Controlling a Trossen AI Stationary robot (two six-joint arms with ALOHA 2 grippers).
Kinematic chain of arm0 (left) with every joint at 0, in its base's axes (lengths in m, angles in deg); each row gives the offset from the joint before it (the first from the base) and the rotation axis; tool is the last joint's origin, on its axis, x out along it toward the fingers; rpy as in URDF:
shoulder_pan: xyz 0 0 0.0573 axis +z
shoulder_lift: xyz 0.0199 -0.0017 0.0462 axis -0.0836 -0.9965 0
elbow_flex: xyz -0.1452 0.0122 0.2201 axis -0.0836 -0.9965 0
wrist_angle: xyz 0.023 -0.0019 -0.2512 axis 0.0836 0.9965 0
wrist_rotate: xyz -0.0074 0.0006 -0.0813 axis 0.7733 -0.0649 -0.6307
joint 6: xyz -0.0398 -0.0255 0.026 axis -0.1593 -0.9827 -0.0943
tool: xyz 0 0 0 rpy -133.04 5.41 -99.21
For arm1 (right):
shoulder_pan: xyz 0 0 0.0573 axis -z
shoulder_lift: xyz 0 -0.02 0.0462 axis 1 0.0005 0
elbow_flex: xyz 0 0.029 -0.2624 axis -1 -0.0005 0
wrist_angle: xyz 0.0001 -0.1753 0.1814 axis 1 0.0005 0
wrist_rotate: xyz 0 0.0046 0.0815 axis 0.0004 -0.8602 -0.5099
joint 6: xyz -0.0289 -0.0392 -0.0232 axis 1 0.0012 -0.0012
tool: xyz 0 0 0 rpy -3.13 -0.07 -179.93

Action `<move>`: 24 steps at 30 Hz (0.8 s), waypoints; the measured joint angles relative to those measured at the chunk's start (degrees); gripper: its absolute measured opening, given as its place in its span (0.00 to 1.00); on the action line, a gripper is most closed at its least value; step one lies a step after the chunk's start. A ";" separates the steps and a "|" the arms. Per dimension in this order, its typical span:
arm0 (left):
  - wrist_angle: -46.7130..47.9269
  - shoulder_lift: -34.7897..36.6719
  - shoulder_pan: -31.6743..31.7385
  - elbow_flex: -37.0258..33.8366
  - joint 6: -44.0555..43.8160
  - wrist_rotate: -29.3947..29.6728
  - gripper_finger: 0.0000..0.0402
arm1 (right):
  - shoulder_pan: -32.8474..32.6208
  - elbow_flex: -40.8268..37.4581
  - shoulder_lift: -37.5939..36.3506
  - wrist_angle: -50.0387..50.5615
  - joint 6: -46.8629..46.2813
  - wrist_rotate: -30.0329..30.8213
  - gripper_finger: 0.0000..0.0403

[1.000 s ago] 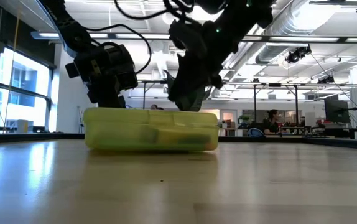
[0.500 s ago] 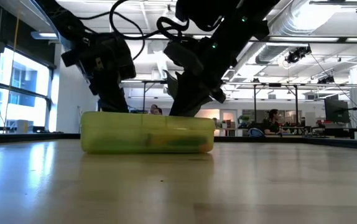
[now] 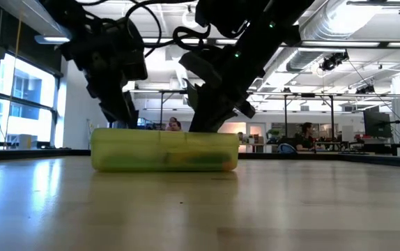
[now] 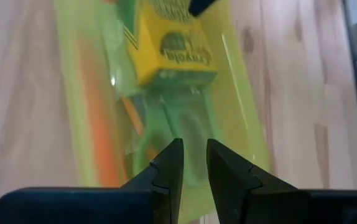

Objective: Pack school essentials
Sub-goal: Close the yellow supply box

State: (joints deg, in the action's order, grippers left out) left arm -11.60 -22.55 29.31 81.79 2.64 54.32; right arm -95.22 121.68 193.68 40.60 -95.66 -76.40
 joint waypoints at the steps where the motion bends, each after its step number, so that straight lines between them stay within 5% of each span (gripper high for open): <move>1: 0.20 0.00 -1.23 0.00 -0.49 1.28 0.16 | -0.01 0.00 0.00 0.02 0.02 0.00 0.00; 11: 0.71 0.00 -9.12 0.00 -5.82 11.02 0.16 | -0.01 -0.07 0.04 -0.50 -0.43 -0.02 0.00; 24: 0.53 -0.46 -11.66 -0.39 -7.89 13.21 0.15 | -0.89 -0.11 0.11 -0.46 -2.92 0.24 0.00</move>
State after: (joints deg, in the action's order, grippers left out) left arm -11.07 -23.01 17.66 81.40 -5.24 67.53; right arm -96.11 121.57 193.80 40.14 -98.58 -76.16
